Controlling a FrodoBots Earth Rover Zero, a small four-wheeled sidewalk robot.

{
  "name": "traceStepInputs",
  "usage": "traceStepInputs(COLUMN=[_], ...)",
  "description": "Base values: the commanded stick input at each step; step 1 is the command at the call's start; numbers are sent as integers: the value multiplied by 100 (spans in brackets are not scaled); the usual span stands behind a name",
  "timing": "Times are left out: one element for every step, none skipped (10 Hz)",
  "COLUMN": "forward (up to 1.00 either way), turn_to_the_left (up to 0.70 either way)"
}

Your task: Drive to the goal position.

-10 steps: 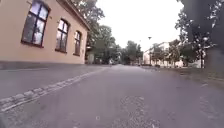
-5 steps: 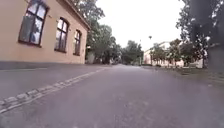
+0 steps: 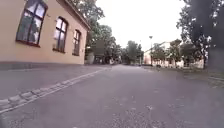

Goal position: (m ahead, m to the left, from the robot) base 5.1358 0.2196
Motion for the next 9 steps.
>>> traceStepInputs(forward=[45,45,45,45,45,45,45,45,45], turn_to_the_left=[0,0,0,0,0,0,0,0,0])
